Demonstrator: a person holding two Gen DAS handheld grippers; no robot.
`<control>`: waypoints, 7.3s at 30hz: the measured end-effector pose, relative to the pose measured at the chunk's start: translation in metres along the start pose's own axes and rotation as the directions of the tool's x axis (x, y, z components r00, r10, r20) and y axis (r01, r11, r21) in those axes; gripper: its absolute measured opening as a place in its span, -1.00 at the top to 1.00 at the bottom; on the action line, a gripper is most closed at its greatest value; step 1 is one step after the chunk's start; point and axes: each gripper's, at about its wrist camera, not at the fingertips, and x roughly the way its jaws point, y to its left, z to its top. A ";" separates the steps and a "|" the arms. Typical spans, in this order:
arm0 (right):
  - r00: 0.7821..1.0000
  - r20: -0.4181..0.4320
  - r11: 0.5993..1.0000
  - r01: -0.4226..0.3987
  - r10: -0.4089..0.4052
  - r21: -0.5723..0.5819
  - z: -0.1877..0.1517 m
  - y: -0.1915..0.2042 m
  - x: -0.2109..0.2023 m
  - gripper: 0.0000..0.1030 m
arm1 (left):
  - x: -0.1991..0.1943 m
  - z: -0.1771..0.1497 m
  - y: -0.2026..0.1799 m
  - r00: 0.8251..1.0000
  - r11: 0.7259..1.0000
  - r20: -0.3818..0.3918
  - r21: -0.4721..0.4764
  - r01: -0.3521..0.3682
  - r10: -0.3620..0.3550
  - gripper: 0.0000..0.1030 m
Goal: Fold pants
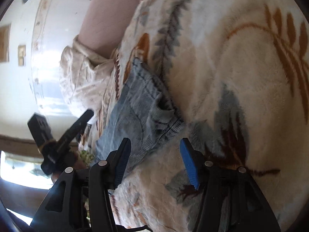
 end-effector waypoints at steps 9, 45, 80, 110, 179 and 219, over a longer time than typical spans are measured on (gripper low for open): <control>0.994 0.061 0.993 -0.100 0.096 0.069 0.003 -0.014 0.008 -0.12 | 0.065 0.053 -0.013 0.973 0.980 -0.143 0.056 0.192 -0.183 -0.58; 0.991 0.059 0.989 -0.113 0.119 -0.092 0.000 -0.015 0.030 0.68 | 0.102 0.028 -0.073 0.893 0.869 -0.241 0.240 0.433 -0.379 -0.41; 0.976 0.215 0.711 0.130 0.030 -0.691 -0.098 0.191 0.023 0.72 | -0.040 0.005 0.035 0.842 0.853 0.145 0.132 0.505 -0.520 0.63; 0.968 -0.103 0.674 0.080 -0.227 -0.734 -0.191 0.197 0.218 -0.33 | -0.236 -0.264 0.207 0.930 0.877 0.294 -0.478 -0.055 0.219 0.14; 0.801 -0.388 0.188 -0.339 -0.457 -0.922 -0.331 0.383 0.457 -0.45 | -0.179 -0.438 0.182 0.803 -0.016 -0.086 -0.995 -0.095 0.589 -0.95; 0.919 -0.391 0.517 -0.362 0.056 -0.776 -0.133 0.304 0.210 0.81 | -0.241 -0.396 0.152 0.615 0.193 0.008 -0.952 -0.236 0.789 -0.98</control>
